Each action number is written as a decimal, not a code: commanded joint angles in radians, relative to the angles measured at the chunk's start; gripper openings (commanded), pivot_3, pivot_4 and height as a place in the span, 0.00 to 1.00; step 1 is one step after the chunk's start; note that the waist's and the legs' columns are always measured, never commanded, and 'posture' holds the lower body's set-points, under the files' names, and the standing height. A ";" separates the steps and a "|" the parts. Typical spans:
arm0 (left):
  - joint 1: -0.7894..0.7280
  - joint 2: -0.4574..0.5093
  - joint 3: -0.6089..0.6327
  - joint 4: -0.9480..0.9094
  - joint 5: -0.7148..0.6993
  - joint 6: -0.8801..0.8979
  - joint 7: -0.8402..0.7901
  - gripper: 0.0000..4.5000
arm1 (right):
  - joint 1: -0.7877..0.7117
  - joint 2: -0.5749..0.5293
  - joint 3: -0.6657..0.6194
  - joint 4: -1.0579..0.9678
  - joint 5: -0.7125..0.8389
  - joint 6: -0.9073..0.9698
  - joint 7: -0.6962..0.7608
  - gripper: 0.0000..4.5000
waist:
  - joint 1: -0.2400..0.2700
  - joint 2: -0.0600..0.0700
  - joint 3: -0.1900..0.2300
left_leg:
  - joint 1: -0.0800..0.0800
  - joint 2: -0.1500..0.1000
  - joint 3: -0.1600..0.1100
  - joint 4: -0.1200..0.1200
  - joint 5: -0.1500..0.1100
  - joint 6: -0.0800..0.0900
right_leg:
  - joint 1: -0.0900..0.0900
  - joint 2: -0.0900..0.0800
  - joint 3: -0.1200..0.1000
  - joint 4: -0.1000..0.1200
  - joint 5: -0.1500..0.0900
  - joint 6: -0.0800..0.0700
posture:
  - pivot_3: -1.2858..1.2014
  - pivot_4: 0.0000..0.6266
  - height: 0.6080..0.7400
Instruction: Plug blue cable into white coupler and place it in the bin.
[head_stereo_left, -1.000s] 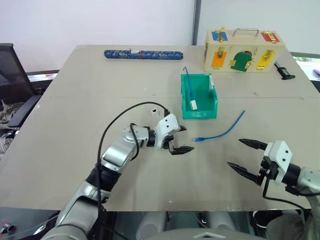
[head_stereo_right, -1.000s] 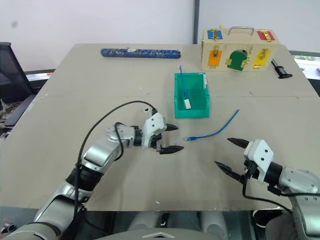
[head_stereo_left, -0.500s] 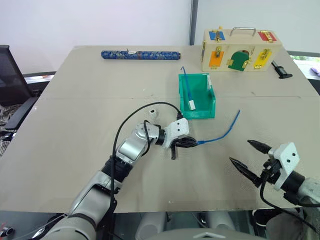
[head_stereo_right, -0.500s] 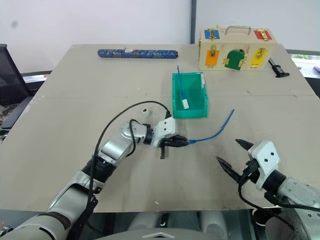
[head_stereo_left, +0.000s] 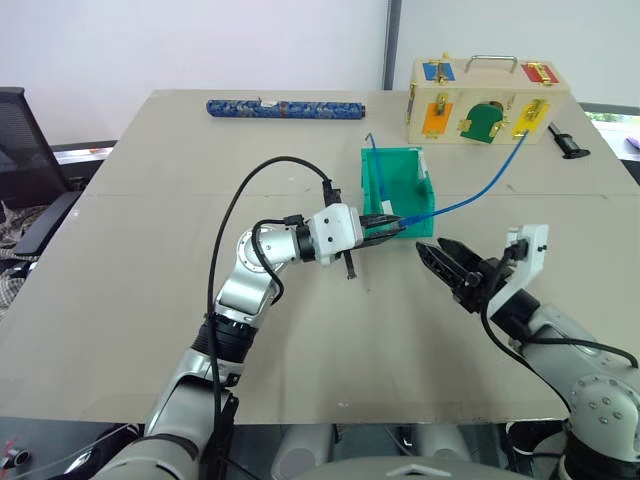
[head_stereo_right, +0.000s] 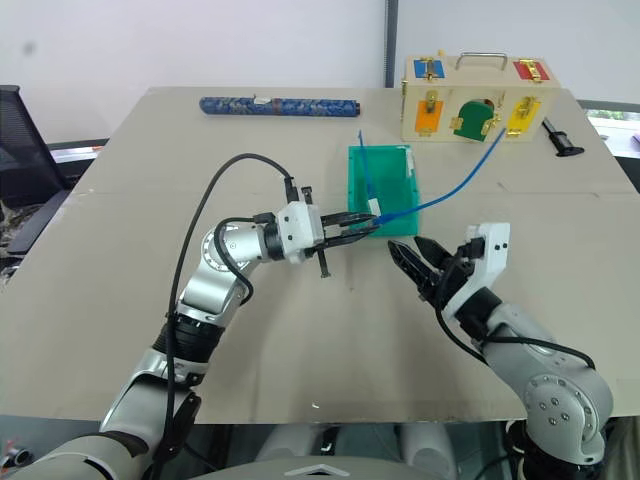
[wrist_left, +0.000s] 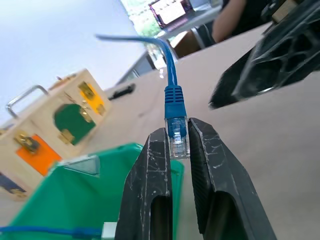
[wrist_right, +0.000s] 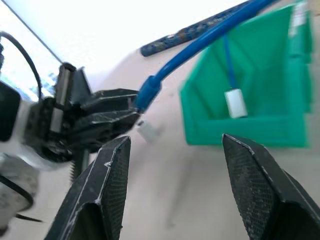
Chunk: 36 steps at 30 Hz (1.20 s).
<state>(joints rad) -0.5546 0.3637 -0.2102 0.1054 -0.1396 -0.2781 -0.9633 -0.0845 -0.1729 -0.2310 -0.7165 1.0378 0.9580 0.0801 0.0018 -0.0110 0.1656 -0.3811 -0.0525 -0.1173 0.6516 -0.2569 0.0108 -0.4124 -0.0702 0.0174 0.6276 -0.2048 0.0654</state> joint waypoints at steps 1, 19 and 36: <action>-0.014 0.006 0.015 -0.020 0.012 -0.066 0.017 0.00 | -0.065 0.009 0.011 0.034 0.080 -0.012 -0.050 0.60 | -0.003 0.000 0.000 | 0.000 0.000 0.000 0.000 0.000 0.000 | 0.000 0.000 0.000 0.000 0.000 0.000 | 0.52 0.24 1.00; -0.008 0.017 0.006 -0.038 0.006 -0.069 0.007 0.00 | -0.187 -0.024 0.064 0.146 0.176 -0.060 -0.072 0.01 | -0.018 0.000 0.000 | 0.001 -0.002 0.000 0.000 0.000 0.000 | 0.000 0.001 0.000 0.001 0.000 0.000 | 0.52 0.24 1.00; 0.153 0.108 0.164 -0.224 -0.188 0.414 0.099 0.74 | -0.161 -0.083 0.091 0.160 0.195 -0.071 -0.062 0.00 | -0.026 0.000 0.000 | 0.001 0.000 -0.001 0.000 0.000 0.000 | 0.000 0.002 0.000 0.002 0.000 0.000 | 0.52 0.24 1.00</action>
<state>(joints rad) -0.4162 0.4549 -0.1130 -0.0512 -0.2750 0.0586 -0.9040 -0.2470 -0.2508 -0.1359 -0.5392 1.2199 0.9067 0.0096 -0.0238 -0.0107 0.1658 -0.3800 -0.0517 -0.1177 0.6511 -0.2569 0.0111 -0.4129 -0.0683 0.0179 0.6297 -0.2050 0.0655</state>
